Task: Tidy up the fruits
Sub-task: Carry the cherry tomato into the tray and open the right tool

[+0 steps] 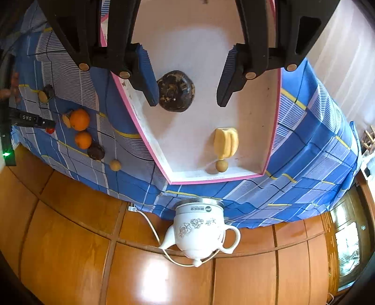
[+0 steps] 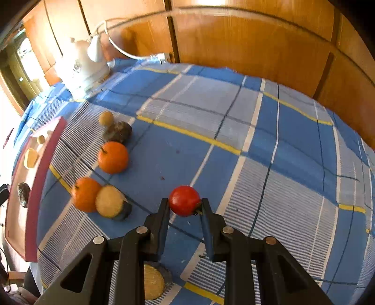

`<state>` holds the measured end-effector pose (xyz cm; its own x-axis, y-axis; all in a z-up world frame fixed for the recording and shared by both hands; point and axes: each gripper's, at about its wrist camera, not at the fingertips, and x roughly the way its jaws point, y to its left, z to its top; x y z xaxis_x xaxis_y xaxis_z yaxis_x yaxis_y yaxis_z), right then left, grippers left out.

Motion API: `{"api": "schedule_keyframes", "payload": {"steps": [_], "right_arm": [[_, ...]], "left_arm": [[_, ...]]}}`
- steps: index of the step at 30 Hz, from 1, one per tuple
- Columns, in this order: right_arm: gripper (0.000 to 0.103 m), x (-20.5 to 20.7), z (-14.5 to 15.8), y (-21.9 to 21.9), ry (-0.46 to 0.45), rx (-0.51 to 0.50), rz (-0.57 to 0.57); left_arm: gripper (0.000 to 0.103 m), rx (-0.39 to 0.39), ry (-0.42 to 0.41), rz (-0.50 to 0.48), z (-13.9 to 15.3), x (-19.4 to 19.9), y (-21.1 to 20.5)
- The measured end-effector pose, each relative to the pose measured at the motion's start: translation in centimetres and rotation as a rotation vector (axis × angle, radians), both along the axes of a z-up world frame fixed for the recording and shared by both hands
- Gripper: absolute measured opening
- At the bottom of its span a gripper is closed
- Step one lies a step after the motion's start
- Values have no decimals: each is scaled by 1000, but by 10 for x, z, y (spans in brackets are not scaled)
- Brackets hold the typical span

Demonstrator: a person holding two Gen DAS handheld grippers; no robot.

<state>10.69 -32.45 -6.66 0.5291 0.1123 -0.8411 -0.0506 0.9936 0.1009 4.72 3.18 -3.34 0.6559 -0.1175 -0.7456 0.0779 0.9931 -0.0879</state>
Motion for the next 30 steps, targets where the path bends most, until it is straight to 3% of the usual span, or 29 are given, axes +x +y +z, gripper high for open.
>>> {"api": "schedule_keyframes", "payload": {"steps": [10, 17, 23, 30], "right_arm": [[26, -20, 38, 60, -87, 63, 147], [26, -45, 57, 144, -117, 155, 369], [26, -60, 48, 211, -89, 185, 513], [26, -67, 28, 247, -36, 180, 562]], "left_arm": [[52, -30, -13, 69, 3, -2, 26], [52, -42, -8, 118, 0, -6, 44], [52, -52, -8, 135, -1, -9, 52], [52, -51, -23, 125, 2, -12, 52]]}}
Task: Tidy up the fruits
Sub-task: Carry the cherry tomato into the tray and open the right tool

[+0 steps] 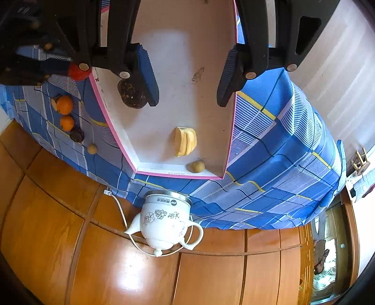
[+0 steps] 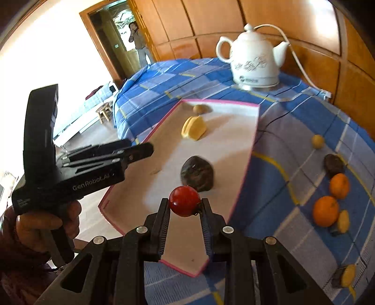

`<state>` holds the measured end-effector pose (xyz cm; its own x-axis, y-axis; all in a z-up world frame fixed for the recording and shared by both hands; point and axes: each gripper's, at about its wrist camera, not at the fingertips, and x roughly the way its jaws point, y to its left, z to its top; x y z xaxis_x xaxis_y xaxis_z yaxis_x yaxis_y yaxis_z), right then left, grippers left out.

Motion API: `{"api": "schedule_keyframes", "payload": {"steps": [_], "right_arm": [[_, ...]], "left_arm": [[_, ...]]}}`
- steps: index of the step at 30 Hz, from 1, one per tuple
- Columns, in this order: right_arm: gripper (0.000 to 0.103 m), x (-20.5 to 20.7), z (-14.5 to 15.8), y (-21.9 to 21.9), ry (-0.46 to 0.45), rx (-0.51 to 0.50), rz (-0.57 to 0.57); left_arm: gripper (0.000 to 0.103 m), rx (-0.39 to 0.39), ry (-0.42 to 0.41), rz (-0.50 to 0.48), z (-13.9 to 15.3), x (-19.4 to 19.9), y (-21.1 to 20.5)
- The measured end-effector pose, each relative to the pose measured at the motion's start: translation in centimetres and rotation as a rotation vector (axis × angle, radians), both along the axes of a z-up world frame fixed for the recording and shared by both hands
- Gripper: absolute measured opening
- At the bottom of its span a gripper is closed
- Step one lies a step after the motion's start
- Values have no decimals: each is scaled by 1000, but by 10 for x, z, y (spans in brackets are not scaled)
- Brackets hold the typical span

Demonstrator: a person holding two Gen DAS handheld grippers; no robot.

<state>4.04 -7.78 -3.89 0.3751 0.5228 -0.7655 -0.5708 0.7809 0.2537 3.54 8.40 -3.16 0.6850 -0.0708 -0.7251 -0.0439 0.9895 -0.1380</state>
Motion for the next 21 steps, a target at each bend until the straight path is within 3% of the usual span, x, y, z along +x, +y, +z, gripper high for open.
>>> {"api": "schedule_keyframes", "payload": {"steps": [10, 21], "right_arm": [[31, 0, -15, 6, 12, -41, -20], [32, -6, 0, -26, -13, -32, -83]], "left_arm": [[52, 14, -1, -21, 0, -3, -6], [53, 37, -20, -71, 4, -7, -22]]}}
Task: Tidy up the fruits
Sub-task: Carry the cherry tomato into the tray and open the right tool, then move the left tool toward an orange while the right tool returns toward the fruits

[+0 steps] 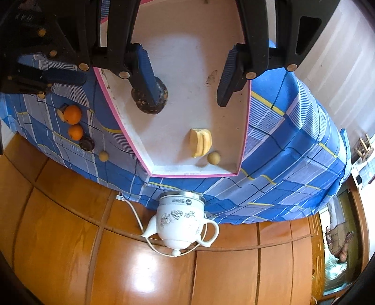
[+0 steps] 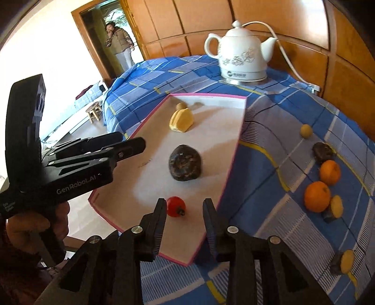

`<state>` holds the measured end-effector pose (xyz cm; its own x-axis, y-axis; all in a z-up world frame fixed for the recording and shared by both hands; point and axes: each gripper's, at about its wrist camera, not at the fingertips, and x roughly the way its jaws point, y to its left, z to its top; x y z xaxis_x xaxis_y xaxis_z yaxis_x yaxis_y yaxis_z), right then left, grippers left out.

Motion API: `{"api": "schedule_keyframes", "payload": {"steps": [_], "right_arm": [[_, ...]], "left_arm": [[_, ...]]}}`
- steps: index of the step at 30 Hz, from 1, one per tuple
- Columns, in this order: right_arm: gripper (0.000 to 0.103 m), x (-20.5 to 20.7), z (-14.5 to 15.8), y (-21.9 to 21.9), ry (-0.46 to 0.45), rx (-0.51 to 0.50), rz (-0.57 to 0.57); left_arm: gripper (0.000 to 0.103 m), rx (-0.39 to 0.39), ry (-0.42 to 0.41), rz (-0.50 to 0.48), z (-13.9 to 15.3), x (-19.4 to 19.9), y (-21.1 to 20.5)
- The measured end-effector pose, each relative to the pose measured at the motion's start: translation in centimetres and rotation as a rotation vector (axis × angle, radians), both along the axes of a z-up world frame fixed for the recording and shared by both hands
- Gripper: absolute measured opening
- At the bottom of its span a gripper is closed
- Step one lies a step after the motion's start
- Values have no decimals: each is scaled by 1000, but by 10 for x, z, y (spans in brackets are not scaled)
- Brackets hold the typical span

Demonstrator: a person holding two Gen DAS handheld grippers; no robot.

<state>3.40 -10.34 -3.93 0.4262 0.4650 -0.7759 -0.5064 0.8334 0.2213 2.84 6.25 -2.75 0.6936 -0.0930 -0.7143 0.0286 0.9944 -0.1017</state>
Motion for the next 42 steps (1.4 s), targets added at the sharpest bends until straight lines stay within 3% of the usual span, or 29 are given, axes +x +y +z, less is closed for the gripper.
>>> {"api": "schedule_keyframes", "payload": {"steps": [14, 23, 30, 34, 42], "right_arm": [[32, 12, 17, -91, -15, -60, -186], [32, 25, 19, -179, 12, -109, -382], [32, 34, -2, -245, 57, -95, -581], [32, 40, -12, -265, 119, -69, -661], [32, 42, -13, -265, 135, -29, -654]], "left_arm": [[54, 25, 1, -96, 2, -1, -28], [54, 28, 14, -177, 0, 2, -50], [53, 30, 27, -243, 3, 8, -71], [53, 33, 34, -313, 6, 12, -92], [53, 36, 82, -433, 0, 31, -143]]}}
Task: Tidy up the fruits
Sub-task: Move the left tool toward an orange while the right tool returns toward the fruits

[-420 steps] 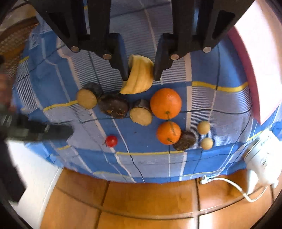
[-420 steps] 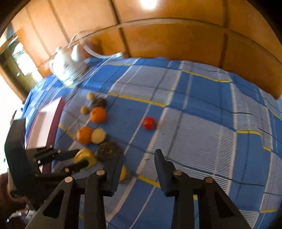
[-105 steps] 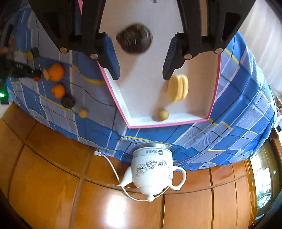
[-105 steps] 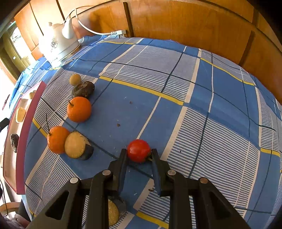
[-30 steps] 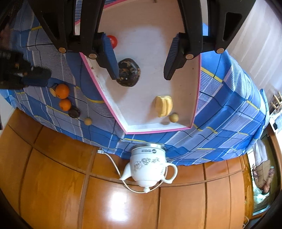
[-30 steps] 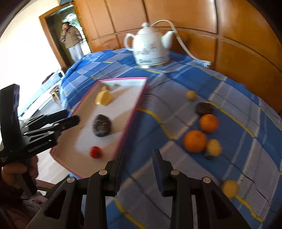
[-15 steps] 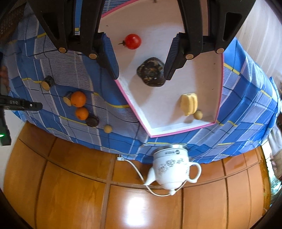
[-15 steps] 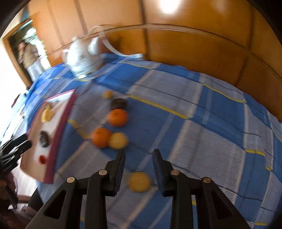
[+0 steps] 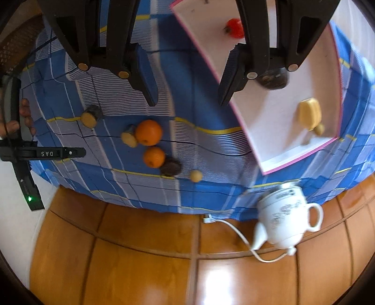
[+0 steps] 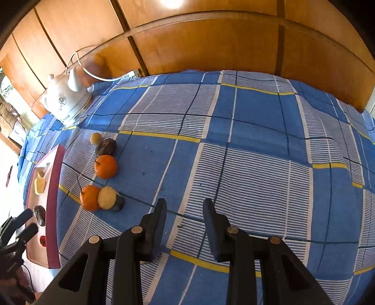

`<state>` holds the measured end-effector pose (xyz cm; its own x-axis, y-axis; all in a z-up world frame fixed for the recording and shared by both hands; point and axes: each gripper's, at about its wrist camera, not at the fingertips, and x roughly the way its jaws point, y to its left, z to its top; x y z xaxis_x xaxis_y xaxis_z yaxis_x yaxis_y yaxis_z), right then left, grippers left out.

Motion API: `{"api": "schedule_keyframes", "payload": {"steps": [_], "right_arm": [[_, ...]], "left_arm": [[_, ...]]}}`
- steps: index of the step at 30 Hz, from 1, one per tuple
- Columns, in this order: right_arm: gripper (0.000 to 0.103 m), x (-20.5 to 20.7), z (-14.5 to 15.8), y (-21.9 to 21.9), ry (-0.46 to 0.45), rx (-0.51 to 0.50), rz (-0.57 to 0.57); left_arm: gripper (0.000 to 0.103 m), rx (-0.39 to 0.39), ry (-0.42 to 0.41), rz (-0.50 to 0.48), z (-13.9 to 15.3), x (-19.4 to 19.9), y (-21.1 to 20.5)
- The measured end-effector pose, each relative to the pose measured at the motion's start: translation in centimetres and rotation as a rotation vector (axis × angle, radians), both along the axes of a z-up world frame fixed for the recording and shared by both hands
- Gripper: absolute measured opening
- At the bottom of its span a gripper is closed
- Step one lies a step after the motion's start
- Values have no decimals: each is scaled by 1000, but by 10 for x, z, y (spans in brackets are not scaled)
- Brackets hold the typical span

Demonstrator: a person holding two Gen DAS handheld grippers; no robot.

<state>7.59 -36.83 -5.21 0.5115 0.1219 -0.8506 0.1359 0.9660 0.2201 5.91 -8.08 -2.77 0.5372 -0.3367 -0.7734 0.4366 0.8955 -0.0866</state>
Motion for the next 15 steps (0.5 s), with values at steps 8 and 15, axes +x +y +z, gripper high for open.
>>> {"api": "schedule_keyframes", "payload": {"steps": [8, 15], "right_arm": [[32, 3, 1, 3, -1, 10, 3], [32, 3, 3, 8, -5, 19, 23]], "left_arm": [[50, -45, 88, -44, -14, 23, -32], [49, -101, 141, -43, -25, 46, -57]]}}
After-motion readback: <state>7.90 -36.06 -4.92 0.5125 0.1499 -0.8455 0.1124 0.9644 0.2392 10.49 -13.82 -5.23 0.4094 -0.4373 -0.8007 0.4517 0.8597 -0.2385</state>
